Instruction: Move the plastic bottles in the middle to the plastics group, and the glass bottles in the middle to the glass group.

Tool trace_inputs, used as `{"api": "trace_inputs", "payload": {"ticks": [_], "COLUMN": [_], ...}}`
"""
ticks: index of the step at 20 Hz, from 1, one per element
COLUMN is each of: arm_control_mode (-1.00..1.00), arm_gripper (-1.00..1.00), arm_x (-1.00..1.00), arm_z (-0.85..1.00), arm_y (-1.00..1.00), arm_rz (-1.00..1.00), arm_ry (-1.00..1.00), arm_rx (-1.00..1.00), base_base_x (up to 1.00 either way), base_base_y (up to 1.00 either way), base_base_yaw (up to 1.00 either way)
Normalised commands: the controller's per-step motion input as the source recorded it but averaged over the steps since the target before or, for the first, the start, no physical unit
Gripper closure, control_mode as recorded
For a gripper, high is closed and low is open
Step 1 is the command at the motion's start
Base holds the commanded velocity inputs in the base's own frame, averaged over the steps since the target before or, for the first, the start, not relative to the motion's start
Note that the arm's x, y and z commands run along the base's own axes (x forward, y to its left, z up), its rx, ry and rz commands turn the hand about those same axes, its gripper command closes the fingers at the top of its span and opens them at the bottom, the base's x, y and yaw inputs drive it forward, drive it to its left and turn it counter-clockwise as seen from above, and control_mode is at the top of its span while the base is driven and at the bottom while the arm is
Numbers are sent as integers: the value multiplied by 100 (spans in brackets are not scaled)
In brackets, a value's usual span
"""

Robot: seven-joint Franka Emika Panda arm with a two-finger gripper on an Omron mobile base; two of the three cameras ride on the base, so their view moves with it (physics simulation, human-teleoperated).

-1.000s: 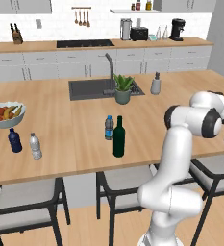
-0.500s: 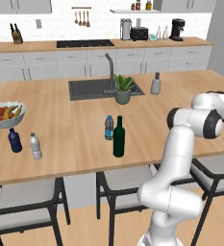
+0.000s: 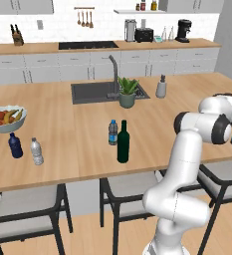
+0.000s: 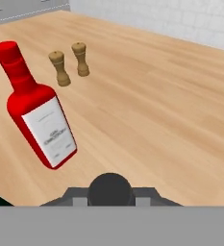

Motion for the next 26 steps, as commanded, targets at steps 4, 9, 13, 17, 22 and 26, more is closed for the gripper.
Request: {"api": "trace_inputs", "payload": {"ticks": [4, 9, 13, 17, 22, 26], "arm_control_mode": [-100, -100, -100, -100, -100, -100], "arm_gripper": [100, 100, 100, 100, 100, 100], "arm_x": [2, 0, 0, 0, 0, 0], "arm_z": [-11, -11, -10, -6, -7, -15], "arm_y": [3, 6, 5, 1, 0, 0], "arm_rz": [0, 0, 0, 0, 0, 0], "arm_ry": [-5, -1, 0, 0, 0, -3], "arm_rx": [-3, -4, -2, 0, 0, 0], "base_base_x": [0, 0, 0, 0, 0, 0], "base_base_y": [0, 0, 0, 0, 0, 0], "base_base_yaw": [0, 0, 0, 0, 0, 0]}}
